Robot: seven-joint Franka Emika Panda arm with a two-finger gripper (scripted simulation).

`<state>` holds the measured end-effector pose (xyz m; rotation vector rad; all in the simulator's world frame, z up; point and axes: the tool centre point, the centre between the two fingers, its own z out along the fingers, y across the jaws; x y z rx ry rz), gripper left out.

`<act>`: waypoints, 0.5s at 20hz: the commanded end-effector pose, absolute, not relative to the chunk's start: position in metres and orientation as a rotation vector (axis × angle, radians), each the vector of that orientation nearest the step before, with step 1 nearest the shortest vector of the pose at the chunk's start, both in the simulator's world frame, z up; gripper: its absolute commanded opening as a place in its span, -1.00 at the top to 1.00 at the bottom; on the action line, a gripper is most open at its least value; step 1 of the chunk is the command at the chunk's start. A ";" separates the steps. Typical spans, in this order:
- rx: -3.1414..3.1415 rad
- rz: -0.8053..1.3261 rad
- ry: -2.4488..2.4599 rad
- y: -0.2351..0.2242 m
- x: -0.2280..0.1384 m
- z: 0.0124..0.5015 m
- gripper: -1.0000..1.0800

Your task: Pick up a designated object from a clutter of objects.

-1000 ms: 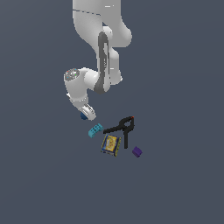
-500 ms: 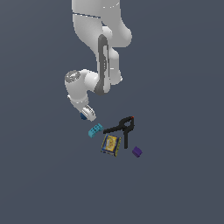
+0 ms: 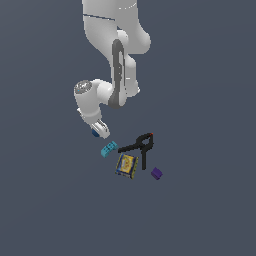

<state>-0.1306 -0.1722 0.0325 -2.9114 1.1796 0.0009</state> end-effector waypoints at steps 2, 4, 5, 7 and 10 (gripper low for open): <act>-2.912 -0.001 1.179 -0.167 -0.127 0.037 1.00; -2.912 -0.001 1.179 -0.162 -0.125 0.041 1.00; -2.912 -0.001 1.179 -0.159 -0.123 0.044 1.00; -2.912 -0.001 1.179 -0.153 -0.119 0.050 1.00; -2.912 0.000 1.180 -0.140 -0.112 0.061 1.00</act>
